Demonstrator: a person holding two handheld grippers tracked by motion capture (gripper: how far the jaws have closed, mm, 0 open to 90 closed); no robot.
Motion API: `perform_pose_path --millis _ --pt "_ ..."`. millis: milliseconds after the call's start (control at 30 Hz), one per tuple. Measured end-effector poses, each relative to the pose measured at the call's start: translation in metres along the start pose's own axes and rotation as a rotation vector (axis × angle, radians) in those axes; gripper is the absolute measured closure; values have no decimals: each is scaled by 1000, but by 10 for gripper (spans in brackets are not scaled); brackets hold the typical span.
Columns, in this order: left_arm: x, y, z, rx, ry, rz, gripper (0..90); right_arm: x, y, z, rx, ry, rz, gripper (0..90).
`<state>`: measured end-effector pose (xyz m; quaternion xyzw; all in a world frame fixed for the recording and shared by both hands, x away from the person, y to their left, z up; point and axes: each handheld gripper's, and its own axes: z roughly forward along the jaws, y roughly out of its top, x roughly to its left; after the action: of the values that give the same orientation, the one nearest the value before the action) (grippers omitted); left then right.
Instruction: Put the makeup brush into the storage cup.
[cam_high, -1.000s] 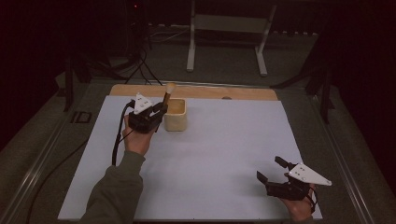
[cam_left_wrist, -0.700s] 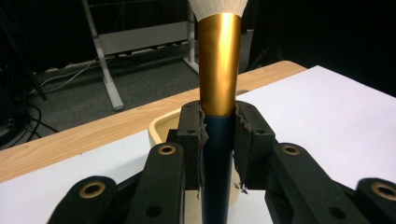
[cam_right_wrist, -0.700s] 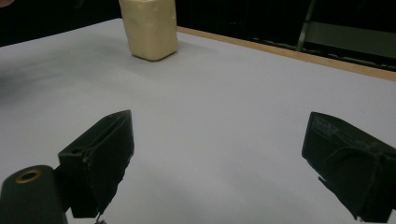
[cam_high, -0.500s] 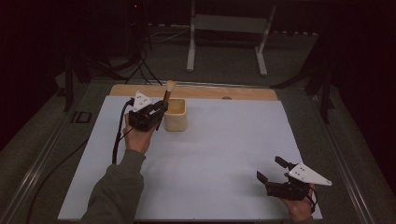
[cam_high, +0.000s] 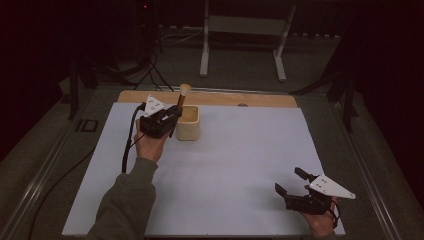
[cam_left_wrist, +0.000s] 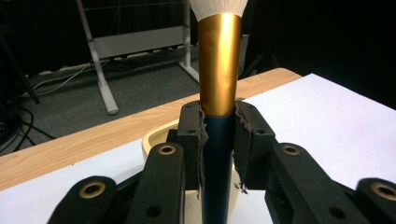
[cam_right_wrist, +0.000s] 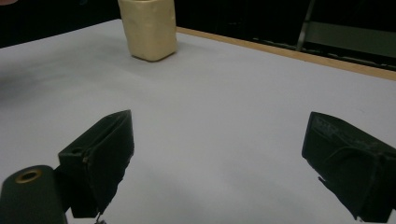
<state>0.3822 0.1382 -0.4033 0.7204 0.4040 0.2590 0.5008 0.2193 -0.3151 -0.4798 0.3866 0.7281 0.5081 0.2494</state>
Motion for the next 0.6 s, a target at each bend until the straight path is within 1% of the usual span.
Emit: perform_pose_path --millis 367,600 --pt "-2 4 7 2 -7 -3 752 -1 0 1 -2 1 9 90" --pt "-2 7 11 0 -7 -5 752 -2 0 2 -2 4 6 90"
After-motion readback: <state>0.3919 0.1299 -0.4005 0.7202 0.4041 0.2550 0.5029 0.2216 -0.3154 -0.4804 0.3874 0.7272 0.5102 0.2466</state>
